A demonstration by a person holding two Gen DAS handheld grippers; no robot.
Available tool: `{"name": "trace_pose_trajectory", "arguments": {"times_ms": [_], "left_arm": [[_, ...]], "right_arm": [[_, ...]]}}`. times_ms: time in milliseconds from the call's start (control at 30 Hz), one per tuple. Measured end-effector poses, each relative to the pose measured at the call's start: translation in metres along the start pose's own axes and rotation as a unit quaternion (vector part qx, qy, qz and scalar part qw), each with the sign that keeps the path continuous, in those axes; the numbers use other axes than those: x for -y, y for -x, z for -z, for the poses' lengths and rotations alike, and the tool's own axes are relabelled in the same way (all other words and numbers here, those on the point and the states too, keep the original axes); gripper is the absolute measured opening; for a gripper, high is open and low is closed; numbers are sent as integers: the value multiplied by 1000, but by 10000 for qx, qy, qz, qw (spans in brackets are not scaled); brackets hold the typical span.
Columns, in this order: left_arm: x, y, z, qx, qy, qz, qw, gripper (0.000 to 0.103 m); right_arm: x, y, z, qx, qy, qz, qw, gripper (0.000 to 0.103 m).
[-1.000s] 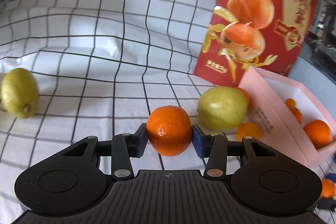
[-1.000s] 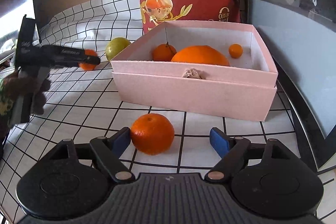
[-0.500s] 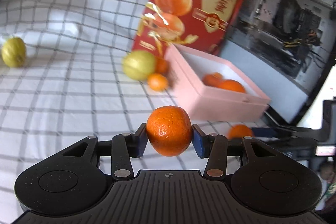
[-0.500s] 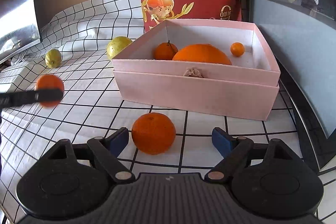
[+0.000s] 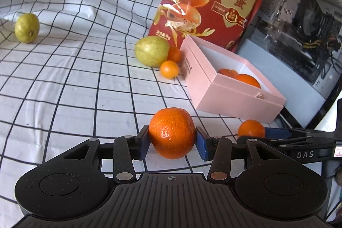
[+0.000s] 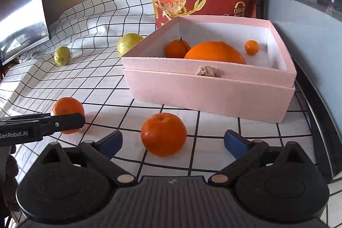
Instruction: Organize fruits
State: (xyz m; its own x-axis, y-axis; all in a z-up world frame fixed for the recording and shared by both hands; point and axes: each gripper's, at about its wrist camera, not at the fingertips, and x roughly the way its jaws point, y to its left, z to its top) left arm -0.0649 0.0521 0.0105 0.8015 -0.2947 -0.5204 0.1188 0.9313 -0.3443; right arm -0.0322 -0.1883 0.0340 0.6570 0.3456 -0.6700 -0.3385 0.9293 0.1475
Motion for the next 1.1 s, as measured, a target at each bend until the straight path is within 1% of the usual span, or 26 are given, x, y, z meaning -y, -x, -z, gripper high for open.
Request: {"name": "trace_pose_trajectory", "arguments": {"times_ms": [133, 233, 267, 400, 533, 600, 733, 800, 867, 1000, 1033, 1100], "left_arm": [[3, 0, 1, 17, -63, -57, 10000, 50], [4, 0, 2, 12, -81, -74, 9999, 50], [3, 0, 2, 13, -70, -67, 10000, 50], [4, 0, 1, 1, -134, -103, 9999, 50], [13, -3, 0, -84, -430, -253, 9987, 50], [16, -4, -1, -137, -505, -311, 9981, 50], [13, -9, -7, -219, -337, -214, 9990, 49], [11, -13, -12, -273, -267, -165, 9991, 49], [10, -14, -13, -288, -205, -135, 9993, 49], [16, -12, -6, -195, -398, -224, 9988, 48], [18, -11, -5, -184, -452, -257, 9985, 48], [23, -10, -3, -166, -574, -348, 9976, 48]], "right_arm": [[-5, -2, 0, -88, 157, 87, 9998, 103], [-16, -3, 1, -236, 429, 322, 9983, 103], [-22, -4, 3, -322, 629, 433, 9966, 103], [-30, 3, 7, -411, 758, 327, 9957, 103], [-33, 16, 16, -277, 844, 163, 9959, 102], [-31, 24, 20, -117, 823, 186, 9964, 103], [-24, 35, 26, 40, 806, 284, 9963, 102], [-15, 35, 25, 12, 725, 278, 9970, 102], [-3, 33, 22, -73, 557, 166, 9983, 102], [14, 21, 9, -189, 64, 5, 9998, 101], [16, 17, 6, -159, 18, 32, 9999, 97], [14, 10, 1, -97, 18, 112, 9999, 95]]}}
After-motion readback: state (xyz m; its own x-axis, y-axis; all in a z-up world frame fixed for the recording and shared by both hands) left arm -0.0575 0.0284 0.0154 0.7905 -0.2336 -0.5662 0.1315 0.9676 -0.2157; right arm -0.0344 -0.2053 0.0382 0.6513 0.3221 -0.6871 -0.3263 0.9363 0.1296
